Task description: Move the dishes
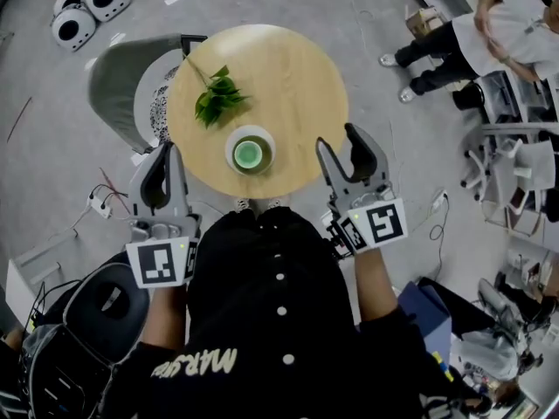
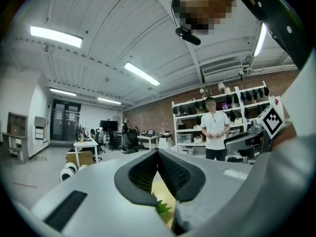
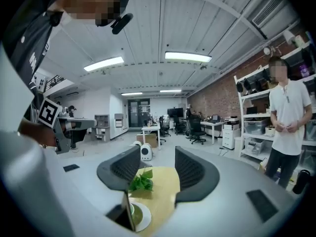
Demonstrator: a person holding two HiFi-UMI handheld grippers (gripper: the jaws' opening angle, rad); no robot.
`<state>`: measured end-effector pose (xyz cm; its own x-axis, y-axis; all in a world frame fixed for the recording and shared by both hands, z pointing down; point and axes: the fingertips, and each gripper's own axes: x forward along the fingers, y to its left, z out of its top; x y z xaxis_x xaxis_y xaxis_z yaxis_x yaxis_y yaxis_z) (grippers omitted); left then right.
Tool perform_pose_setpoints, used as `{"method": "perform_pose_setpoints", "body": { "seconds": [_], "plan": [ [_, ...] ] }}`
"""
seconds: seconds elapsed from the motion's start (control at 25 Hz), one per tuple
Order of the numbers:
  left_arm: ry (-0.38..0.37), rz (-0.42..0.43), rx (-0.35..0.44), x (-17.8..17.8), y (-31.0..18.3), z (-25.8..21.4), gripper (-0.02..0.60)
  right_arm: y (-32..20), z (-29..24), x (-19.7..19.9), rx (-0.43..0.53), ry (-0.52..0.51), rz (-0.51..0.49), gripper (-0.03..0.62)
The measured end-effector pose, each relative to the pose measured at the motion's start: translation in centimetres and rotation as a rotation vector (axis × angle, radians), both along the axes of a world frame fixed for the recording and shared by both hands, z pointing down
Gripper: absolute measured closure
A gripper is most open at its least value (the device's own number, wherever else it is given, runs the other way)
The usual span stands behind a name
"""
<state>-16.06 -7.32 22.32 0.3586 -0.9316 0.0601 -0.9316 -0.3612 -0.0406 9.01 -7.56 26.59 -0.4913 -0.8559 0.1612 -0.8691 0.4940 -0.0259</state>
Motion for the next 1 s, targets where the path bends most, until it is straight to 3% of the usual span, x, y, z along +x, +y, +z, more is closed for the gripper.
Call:
{"method": "perform_pose_setpoints", "body": {
  "seconds": [0.24,0.4,0.76,1.0],
  "plan": [
    [-0.008,-0.009,0.002,1.3,0.4,0.8,0.580,-1.4,6.3,-2.9,-0.141,0.045,-0.107,0.395],
    [-0.081,0.000,-0.014,1.3,0.6,2.6,0.580,-1.9,11.7,-5.2,-0.279,0.074,-0.149,0.392],
    [-0.078,0.007,-0.075,1.7,1.7,6.3,0.580,-1.3,22.8,-9.1,-0.484,0.121,-0.223,0.430],
    [-0.080,0.016,-0.105,2.3,2.7,7.6,0.580,-0.3,26.1,-10.4,-0.508,0.146,-0.281,0.423]
  ]
}}
